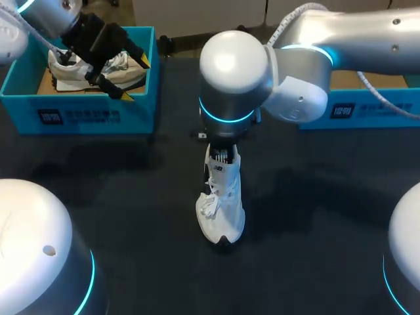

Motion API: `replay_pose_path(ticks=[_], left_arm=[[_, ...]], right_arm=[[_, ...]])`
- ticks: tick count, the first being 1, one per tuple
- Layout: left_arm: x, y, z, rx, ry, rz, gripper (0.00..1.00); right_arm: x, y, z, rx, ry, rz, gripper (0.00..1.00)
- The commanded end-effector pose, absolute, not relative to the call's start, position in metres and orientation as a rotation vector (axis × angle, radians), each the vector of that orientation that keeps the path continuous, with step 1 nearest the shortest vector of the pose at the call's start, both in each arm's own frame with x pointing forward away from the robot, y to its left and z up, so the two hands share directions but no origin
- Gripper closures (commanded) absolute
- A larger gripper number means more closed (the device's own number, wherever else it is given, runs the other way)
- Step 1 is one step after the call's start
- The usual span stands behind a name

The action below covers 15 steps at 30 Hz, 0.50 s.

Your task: Take the shoe out of the shoebox, open the shoe tongue, remove and reinsert the insole, then place the shoe into the shoebox

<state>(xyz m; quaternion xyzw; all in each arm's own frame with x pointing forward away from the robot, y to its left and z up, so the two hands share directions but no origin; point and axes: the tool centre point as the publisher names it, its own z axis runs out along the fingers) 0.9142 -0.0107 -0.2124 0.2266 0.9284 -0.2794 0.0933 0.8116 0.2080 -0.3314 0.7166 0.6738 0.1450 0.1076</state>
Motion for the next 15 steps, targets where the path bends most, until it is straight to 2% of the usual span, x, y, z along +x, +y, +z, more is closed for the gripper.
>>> replay_pose_path(ticks=[1, 15], left_arm=[[0.913, -0.01, -0.212, 0.672, 2.756, -0.824, 0.0], [0.913, -0.01, -0.212, 0.672, 2.756, -0.824, 0.0]], right_arm=[[0.806, 0.205, -0.336, 2.121, 1.986, 0.424, 1.0], [0.801, 0.197, -0.374, 2.162, 2.066, 0.326, 1.0]])
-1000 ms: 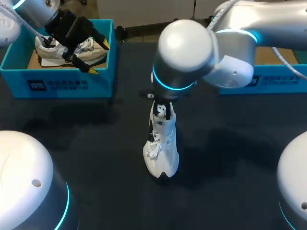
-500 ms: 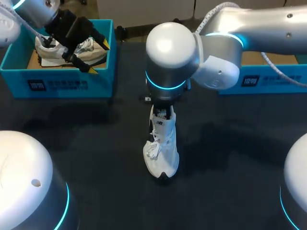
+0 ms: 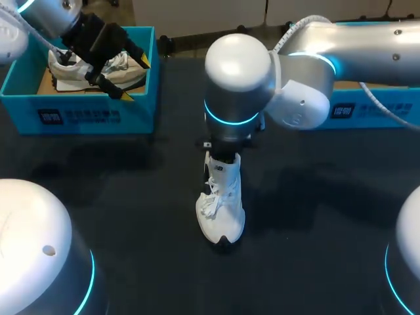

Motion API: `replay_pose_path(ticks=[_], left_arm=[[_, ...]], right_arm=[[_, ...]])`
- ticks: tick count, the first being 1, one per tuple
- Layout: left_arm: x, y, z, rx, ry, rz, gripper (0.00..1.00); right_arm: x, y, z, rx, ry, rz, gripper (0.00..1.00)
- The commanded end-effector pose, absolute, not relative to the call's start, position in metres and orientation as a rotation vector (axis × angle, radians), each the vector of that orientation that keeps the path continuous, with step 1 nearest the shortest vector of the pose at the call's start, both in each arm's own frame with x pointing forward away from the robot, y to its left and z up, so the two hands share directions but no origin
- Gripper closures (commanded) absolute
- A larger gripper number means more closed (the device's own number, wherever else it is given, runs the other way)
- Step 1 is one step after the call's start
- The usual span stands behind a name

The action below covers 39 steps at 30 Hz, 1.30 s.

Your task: Take the shoe out of the shoebox, open the shoe tongue, remove and reinsert the insole, then place the shoe into the shoebox

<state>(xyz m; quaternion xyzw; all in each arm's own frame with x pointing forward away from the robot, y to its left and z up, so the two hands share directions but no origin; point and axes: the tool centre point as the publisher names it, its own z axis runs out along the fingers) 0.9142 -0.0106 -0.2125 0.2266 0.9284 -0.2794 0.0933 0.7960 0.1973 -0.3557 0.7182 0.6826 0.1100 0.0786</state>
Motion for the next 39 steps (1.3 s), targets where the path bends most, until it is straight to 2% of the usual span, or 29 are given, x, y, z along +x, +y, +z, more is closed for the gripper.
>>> replay_pose_path(ticks=[1, 8, 18, 31, 39], left_arm=[[0.913, -0.01, -0.212, 0.672, 2.756, -0.824, 0.0], [0.913, -0.01, -0.212, 0.672, 2.756, -0.824, 0.0], [0.913, -0.01, -0.212, 0.672, 2.756, -0.824, 0.0], [0.913, -0.01, -0.212, 0.672, 2.756, -0.824, 0.0], [0.913, -0.01, -0.212, 0.672, 2.756, -0.824, 0.0]], right_arm=[[0.802, 0.196, -0.377, 2.163, 2.068, 0.324, 1.0], [0.802, 0.195, -0.382, 2.175, 2.079, 0.314, 1.0], [0.821, 0.194, -0.357, 2.087, 2.052, 0.349, 1.0], [0.836, 0.201, -0.395, 2.137, 2.052, 0.333, 1.0], [0.839, 0.201, -0.364, 2.082, 1.991, 0.389, 1.0]])
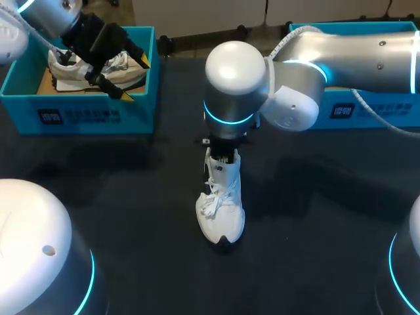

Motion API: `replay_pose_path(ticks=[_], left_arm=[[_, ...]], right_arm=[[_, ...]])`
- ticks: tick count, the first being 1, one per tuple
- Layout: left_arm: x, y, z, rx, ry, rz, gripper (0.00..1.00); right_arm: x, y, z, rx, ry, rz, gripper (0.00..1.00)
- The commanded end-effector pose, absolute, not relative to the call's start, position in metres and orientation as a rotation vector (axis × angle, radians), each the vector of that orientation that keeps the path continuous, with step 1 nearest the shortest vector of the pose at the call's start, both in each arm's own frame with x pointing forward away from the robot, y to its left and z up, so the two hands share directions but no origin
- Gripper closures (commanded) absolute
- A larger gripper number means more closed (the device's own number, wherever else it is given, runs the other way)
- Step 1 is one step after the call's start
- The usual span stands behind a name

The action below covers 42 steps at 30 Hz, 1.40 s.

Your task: Take the shoe out of the shoebox, open the shoe tongue, remove and reinsert the insole, then place the shoe into the shoebox

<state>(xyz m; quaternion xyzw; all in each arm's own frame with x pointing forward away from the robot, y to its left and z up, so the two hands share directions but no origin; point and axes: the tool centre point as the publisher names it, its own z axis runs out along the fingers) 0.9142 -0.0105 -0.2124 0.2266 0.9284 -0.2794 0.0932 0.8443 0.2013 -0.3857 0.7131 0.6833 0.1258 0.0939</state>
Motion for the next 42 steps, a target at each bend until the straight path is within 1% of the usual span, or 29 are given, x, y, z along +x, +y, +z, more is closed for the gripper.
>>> replay_pose_path(ticks=[1, 5, 12, 19, 36, 42], left_arm=[[0.913, -0.01, -0.212, 0.672, 2.756, -0.824, 0.0], [0.913, -0.01, -0.212, 0.672, 2.756, -0.824, 0.0], [0.913, -0.01, -0.212, 0.672, 2.756, -0.824, 0.0], [0.913, -0.01, -0.212, 0.672, 2.756, -0.824, 0.0], [0.913, -0.01, -0.212, 0.672, 2.756, -0.824, 0.0], [0.913, -0.01, -0.212, 0.672, 2.756, -0.824, 0.0]], right_arm=[[0.841, 0.202, -0.361, 2.071, 1.988, 0.394, 1.0], [0.85, 0.205, -0.361, 2.055, 1.981, 0.413, 1.0], [0.862, 0.204, -0.39, 2.049, 1.97, 0.386, 1.0], [0.86, 0.204, -0.409, 2.084, 1.98, 0.362, 1.0], [0.817, 0.199, -0.419, 2.128, 2.047, 0.186, 1.0], [0.819, 0.198, -0.4, 2.169, 2.062, 0.109, 1.0]])
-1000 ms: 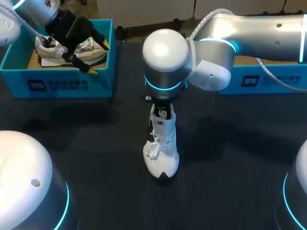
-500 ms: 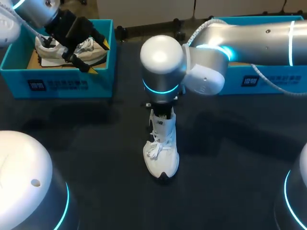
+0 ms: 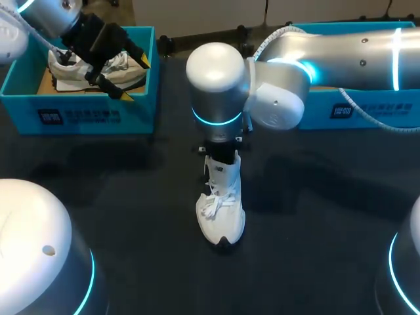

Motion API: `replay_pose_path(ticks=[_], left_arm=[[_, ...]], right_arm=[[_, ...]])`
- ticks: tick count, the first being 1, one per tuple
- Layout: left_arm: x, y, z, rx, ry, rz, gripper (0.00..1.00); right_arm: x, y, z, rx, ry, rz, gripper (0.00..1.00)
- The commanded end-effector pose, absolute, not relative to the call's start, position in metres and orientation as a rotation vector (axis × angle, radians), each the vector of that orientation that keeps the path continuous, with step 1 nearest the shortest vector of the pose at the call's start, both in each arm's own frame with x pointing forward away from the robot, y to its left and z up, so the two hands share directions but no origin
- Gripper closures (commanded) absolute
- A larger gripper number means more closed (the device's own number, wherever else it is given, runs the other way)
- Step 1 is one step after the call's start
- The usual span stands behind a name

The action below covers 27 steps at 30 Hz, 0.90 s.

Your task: Take the shoe out of the shoebox, open the shoe tongue, remove and reinsert the insole, then place the shoe into the shoebox

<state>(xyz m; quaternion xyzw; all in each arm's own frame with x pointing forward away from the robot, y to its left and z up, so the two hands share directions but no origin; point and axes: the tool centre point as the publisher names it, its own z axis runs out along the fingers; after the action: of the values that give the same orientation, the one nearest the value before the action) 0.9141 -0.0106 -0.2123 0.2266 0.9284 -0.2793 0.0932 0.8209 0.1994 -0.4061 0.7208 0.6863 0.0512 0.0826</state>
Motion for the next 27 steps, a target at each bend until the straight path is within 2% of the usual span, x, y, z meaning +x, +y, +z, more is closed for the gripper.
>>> replay_pose_path(ticks=[1, 11, 27], left_arm=[[0.913, -0.01, -0.212, 0.672, 2.756, -0.824, 0.0], [0.913, -0.01, -0.212, 0.672, 2.756, -0.824, 0.0], [0.913, -0.01, -0.212, 0.672, 2.756, -0.824, 0.0]], right_arm=[[0.819, 0.198, -0.392, 2.182, 2.069, 0.08, 1.0], [0.81, 0.2, -0.353, 2.239, 2.172, -0.038, 1.0], [0.781, 0.201, -0.351, 2.31, 2.209, -0.143, 1.0]])
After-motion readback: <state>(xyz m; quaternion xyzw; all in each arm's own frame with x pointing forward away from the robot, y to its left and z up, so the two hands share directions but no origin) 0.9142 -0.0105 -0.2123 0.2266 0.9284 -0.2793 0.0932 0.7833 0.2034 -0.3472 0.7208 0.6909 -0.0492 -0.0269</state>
